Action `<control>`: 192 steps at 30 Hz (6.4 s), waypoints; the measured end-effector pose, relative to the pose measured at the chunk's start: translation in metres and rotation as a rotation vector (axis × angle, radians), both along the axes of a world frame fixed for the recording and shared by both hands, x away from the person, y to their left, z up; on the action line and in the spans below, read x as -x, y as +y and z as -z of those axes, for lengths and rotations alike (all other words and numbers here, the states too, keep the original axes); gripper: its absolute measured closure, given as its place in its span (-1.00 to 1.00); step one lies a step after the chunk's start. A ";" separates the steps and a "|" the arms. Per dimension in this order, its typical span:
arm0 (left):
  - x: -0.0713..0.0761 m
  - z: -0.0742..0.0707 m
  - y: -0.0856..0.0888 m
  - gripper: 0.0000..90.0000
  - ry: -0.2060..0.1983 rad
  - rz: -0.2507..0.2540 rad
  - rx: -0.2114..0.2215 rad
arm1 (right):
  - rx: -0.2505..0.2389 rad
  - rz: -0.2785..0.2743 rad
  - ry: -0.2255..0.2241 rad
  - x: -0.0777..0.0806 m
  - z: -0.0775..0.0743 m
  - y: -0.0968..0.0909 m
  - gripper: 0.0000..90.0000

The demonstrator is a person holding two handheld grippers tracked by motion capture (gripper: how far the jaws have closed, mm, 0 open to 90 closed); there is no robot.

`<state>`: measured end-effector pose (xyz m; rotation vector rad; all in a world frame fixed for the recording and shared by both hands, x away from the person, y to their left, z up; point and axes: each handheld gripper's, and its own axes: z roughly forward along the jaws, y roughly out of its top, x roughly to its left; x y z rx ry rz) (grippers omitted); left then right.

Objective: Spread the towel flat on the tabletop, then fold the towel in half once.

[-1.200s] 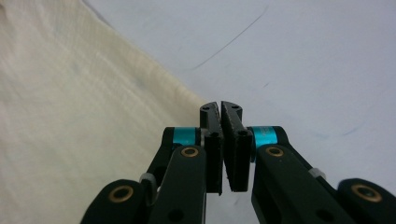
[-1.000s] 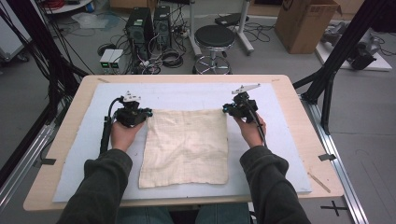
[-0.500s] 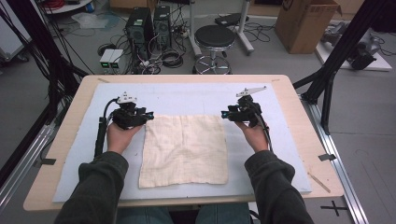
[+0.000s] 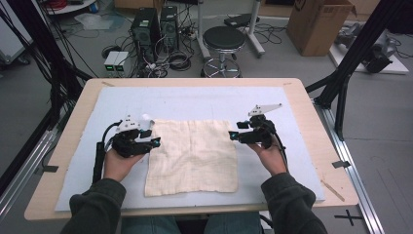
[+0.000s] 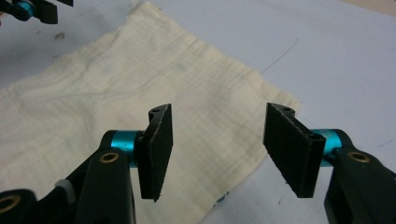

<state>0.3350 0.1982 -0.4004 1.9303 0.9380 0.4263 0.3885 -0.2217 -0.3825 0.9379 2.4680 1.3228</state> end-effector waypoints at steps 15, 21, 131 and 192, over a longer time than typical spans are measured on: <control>0.047 0.020 0.002 -0.08 0.022 0.074 -0.028 | 0.005 -0.111 -0.004 0.045 0.023 -0.003 -0.16; 0.059 0.023 0.005 -0.11 0.023 0.087 -0.026 | 0.013 -0.137 -0.017 0.057 0.031 0.003 -0.16; 0.095 0.028 0.007 0.73 0.009 0.325 -0.107 | 0.047 -0.445 0.073 0.107 0.046 0.001 0.56; 0.075 0.018 0.025 -0.14 -0.016 0.168 -0.004 | -0.026 -0.205 0.010 0.082 0.037 -0.001 -0.35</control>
